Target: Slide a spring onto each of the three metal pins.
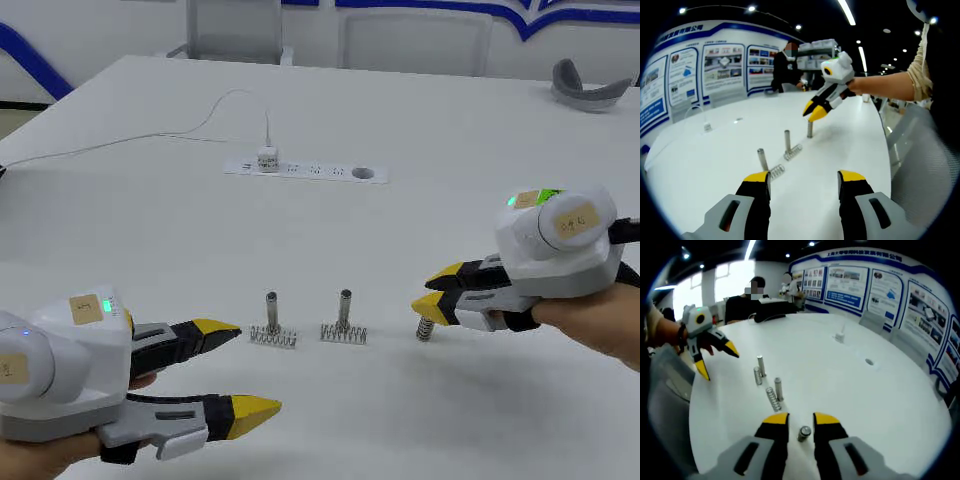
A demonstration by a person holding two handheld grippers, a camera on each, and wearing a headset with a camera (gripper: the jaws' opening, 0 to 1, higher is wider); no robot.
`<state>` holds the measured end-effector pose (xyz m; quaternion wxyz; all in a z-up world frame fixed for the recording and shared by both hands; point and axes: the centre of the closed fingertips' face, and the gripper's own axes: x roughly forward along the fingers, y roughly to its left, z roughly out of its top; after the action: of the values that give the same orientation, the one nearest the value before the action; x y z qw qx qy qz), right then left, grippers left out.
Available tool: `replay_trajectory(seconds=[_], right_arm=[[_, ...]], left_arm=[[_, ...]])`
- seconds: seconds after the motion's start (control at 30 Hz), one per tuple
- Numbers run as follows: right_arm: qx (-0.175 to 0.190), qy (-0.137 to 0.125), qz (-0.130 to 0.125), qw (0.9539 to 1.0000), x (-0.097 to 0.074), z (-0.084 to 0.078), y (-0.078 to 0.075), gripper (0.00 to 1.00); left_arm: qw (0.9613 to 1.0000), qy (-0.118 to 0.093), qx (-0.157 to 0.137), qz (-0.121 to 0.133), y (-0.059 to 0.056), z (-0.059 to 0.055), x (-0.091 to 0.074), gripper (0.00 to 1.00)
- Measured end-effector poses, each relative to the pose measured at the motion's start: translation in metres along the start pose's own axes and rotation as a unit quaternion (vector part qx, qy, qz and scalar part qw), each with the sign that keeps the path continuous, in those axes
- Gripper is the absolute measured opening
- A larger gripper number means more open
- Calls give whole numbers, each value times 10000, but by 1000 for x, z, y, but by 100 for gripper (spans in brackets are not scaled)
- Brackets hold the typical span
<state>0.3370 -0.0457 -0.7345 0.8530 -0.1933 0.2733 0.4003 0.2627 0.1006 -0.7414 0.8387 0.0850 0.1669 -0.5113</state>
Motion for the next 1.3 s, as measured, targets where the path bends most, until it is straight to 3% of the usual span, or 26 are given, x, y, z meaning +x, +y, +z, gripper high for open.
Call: replay_trajectory(seconds=[0.23,0.7,1.3], right_arm=[[-251,35,247,9994,13,8,17,20],[-861,528,789,9918,40,0,43,19],[-1088,1055,1098,9823,71,-15,50,16]], left_arm=[[10000,-11,17,5,0,1,0,55],[10000,8,14,-13,0,1,1,54],[10000,29,19,-10,0,-1,-2,54]])
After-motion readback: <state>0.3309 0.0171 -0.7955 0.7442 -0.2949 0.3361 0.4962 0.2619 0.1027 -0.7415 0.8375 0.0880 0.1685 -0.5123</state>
